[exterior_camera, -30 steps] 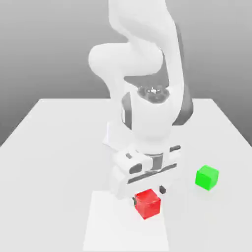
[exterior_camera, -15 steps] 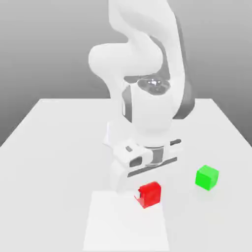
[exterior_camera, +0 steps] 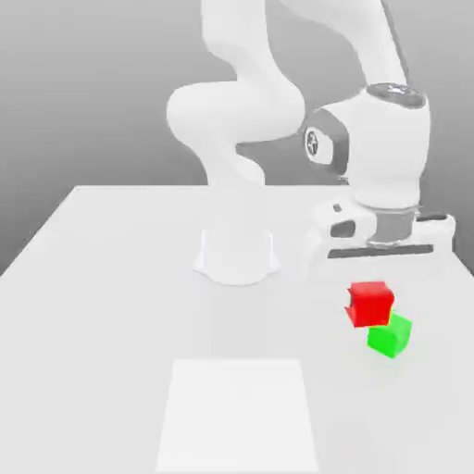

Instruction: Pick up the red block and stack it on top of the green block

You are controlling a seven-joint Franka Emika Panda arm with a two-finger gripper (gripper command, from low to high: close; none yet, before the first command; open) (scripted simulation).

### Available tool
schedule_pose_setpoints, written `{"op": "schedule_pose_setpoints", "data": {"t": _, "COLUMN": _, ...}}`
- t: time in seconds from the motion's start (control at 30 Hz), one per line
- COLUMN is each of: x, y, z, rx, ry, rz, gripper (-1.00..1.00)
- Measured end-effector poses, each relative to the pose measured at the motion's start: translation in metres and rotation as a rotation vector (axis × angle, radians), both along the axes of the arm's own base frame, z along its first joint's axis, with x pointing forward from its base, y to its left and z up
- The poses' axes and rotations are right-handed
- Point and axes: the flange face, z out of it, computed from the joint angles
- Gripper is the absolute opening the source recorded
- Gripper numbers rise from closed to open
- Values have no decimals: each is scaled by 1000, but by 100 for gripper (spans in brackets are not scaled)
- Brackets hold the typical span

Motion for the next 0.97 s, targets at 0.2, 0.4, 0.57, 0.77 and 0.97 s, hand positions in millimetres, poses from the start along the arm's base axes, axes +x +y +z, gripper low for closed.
{"op": "schedule_pose_setpoints", "data": {"t": 0.2, "x": -45, "y": 39, "z": -3, "rx": -15, "ry": 8, "rz": -186, "gripper": -100}}
{"op": "schedule_pose_setpoints", "data": {"t": 0.4, "x": -47, "y": 42, "z": -20, "rx": -28, "ry": -2, "rz": -204, "gripper": -100}}
{"op": "schedule_pose_setpoints", "data": {"t": 0.57, "x": -46, "y": 42, "z": -35, "rx": -33, "ry": -4, "rz": -205, "gripper": -100}}
{"op": "schedule_pose_setpoints", "data": {"t": 0.77, "x": -46, "y": 41, "z": -53, "rx": -32, "ry": -1, "rz": -206, "gripper": -100}}
{"op": "schedule_pose_setpoints", "data": {"t": 0.97, "x": -49, "y": 42, "z": -68, "rx": -21, "ry": 7, "rz": -205, "gripper": -100}}
